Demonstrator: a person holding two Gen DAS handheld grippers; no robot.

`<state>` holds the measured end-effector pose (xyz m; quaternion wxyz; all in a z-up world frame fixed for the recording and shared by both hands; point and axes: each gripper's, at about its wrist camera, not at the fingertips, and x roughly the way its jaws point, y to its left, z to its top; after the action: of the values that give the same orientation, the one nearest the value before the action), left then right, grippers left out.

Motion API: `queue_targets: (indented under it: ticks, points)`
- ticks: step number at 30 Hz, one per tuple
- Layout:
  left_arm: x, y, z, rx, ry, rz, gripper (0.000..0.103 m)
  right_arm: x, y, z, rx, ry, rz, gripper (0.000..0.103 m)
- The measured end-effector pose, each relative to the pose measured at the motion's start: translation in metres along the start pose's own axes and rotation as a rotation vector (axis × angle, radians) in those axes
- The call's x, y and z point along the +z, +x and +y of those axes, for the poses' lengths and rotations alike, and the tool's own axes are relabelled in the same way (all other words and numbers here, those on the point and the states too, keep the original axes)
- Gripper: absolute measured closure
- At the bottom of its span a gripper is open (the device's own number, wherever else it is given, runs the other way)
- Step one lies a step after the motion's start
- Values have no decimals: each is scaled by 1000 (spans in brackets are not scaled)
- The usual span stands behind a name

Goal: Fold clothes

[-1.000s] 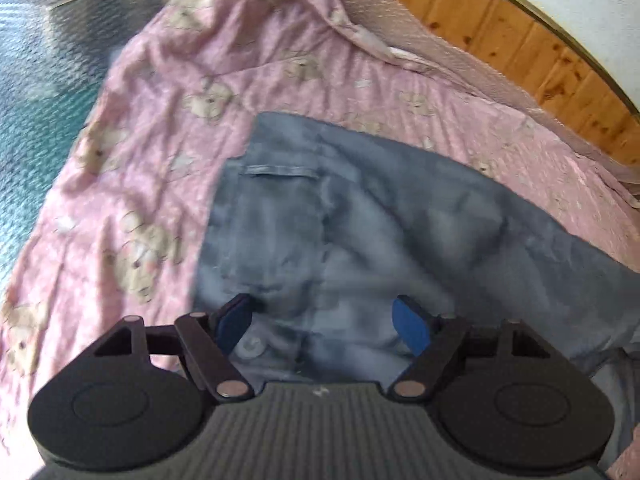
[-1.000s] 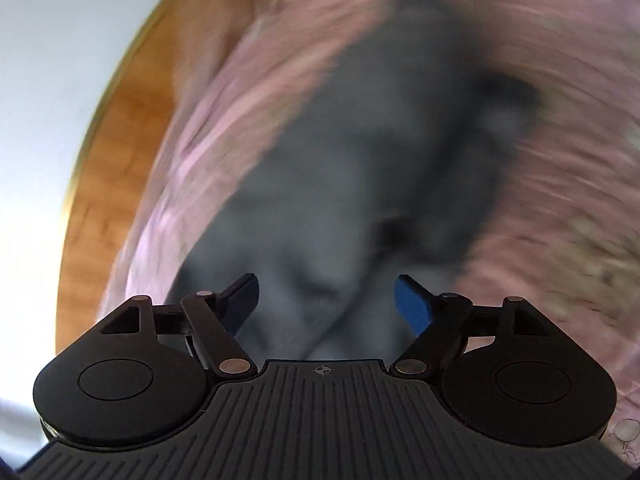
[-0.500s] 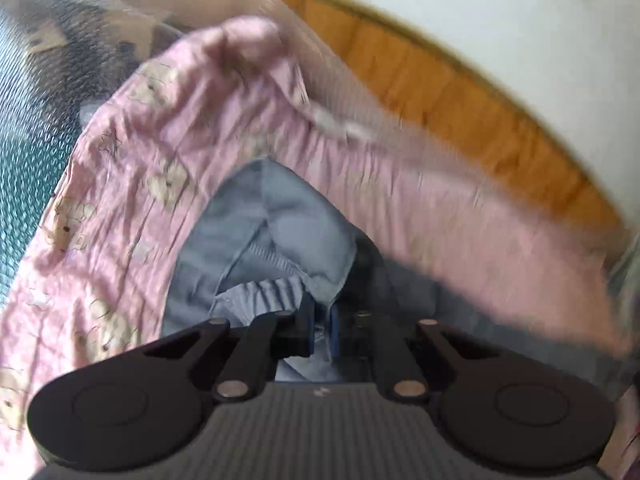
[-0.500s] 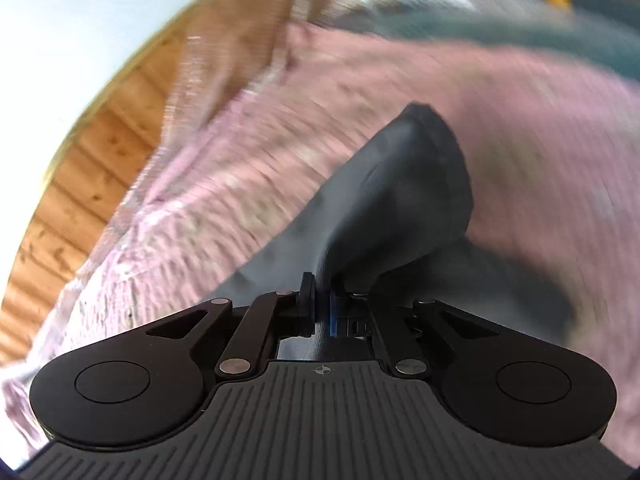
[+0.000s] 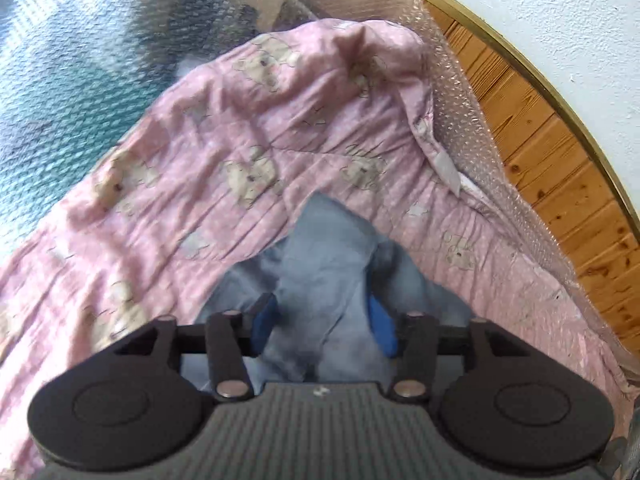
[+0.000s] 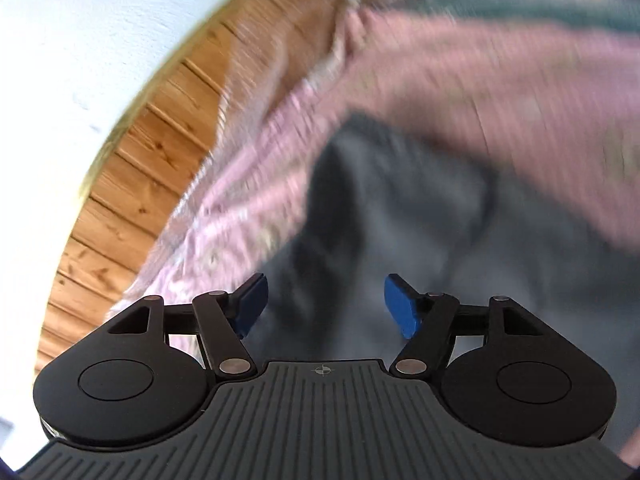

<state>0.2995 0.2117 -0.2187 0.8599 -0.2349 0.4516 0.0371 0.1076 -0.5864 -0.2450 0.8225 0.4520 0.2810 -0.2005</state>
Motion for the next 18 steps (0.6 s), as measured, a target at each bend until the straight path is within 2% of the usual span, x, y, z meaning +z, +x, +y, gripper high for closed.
queue_targets:
  ticks: [2, 4, 5, 7, 9, 11, 14, 17, 18]
  points:
    - [-8, -9, 11, 6, -18, 19, 42, -3, 7, -2, -27, 22, 6, 33]
    - [-14, -15, 19, 4, -44, 20, 39, -7, 15, -5, -54, 44, 11, 21]
    - [-18, -19, 23, 2, -57, 20, 38, -9, 19, -6, -68, 54, 14, 18]
    - [-24, -22, 27, 11, -75, 25, 38, -12, 26, -9, -95, 76, 20, 18]
    - [-27, -25, 30, 9, -95, 15, 38, -17, 32, -16, -113, 104, 16, 23]
    - [-29, -30, 33, -3, -117, -2, 38, -23, 30, -31, -54, 136, -50, 24]
    - [-21, -42, 54, -56, -267, -37, 35, -28, 29, -43, 13, 196, -108, 23]
    - [-16, -56, 78, -120, -421, -86, 34, -32, 33, -46, 89, 239, -117, 23]
    - [-14, -61, 86, -141, -470, -103, 34, -32, 36, -47, 153, 261, -78, 28]
